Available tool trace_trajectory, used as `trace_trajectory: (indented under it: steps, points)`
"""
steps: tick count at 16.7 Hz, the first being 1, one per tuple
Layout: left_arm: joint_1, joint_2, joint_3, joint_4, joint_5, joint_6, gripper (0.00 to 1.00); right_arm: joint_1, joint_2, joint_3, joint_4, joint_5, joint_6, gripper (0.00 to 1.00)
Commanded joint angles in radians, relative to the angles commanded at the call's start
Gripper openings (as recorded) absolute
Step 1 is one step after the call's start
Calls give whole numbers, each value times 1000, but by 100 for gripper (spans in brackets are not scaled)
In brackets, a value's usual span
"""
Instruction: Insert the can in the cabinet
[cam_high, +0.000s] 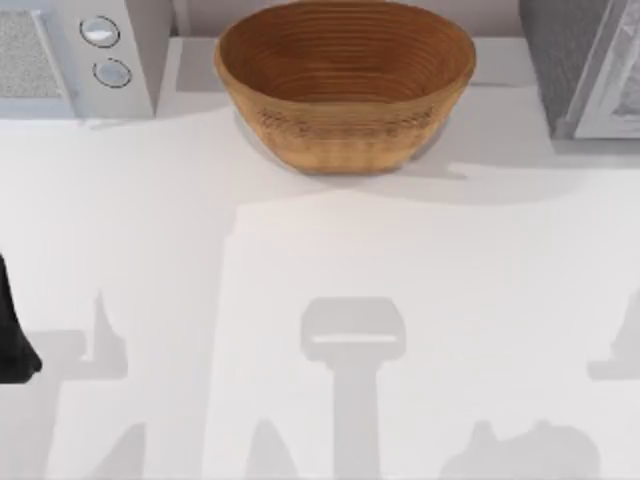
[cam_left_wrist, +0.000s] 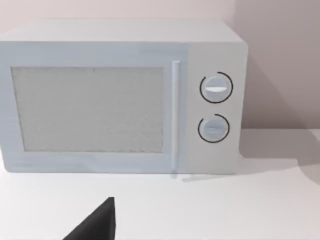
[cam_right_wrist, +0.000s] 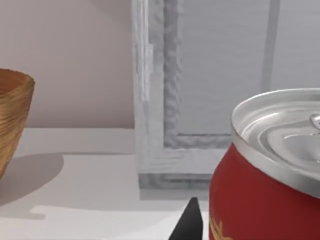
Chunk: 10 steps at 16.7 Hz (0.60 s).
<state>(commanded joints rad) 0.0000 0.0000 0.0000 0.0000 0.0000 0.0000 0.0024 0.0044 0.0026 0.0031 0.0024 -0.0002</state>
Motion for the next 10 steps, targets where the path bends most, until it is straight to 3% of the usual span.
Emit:
trace_trajectory:
  steps: [6,10]
  points:
    - [0,0,0,0,0,0,100,0,0,-1,-2,-1,2,0]
    - [0,0,0,0,0,0,100,14,100,105,-35,14,3,0]
